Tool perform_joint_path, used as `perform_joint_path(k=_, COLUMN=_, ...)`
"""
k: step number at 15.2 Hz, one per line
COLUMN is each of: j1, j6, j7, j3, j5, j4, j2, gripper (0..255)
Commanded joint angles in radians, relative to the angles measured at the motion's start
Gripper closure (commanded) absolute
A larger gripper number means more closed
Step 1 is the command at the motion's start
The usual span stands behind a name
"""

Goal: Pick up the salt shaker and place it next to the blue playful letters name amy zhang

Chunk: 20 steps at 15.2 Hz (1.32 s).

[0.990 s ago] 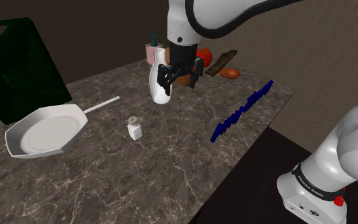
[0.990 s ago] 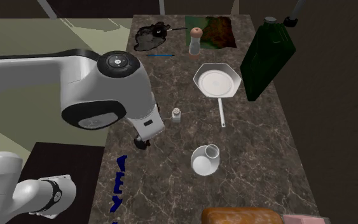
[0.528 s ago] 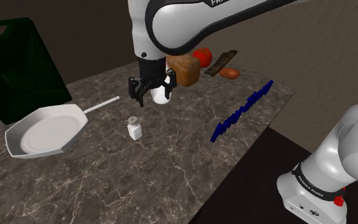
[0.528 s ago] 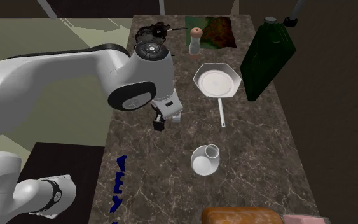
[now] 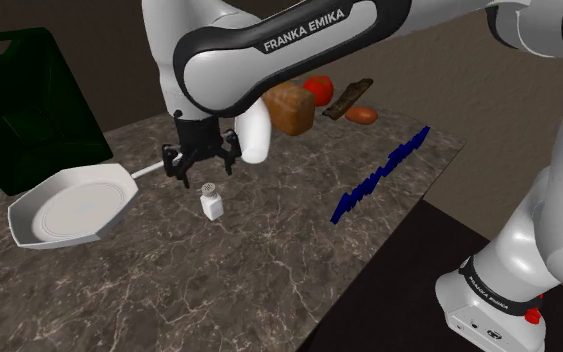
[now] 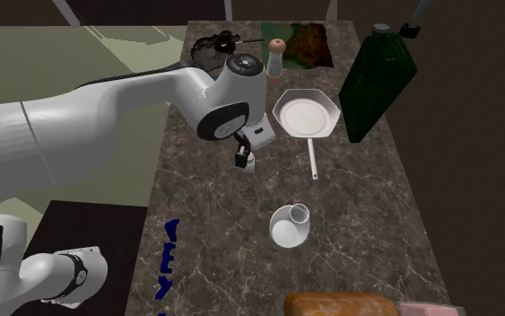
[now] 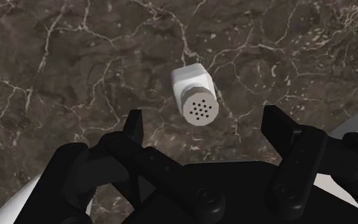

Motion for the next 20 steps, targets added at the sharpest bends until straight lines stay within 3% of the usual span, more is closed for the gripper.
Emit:
perform_joint_path(k=1, j1=0.005, j6=0.023, j7=0.007, j3=-0.002, j5=-0.007, j4=-0.01, j2=0.014, gripper=0)
perform_joint_path(k=6, j1=0.008, j6=0.075, j7=0.015, j3=-0.007, j5=-0.019, j4=-0.04, j2=0.037, gripper=0)
perform_joint_path(k=13, j1=0.008, j6=0.075, j7=0.015, j3=-0.007, j5=-0.019, j4=-0.04, j2=0.037, gripper=0)
perform_joint_path(k=14, j1=0.008, j6=0.075, j7=0.015, j3=-0.007, j5=-0.019, j4=-0.04, j2=0.037, gripper=255)
perform_joint_path(k=20, j1=0.008, j6=0.075, j7=0.015, j3=-0.007, j5=-0.019, j4=-0.04, j2=0.037, gripper=255)
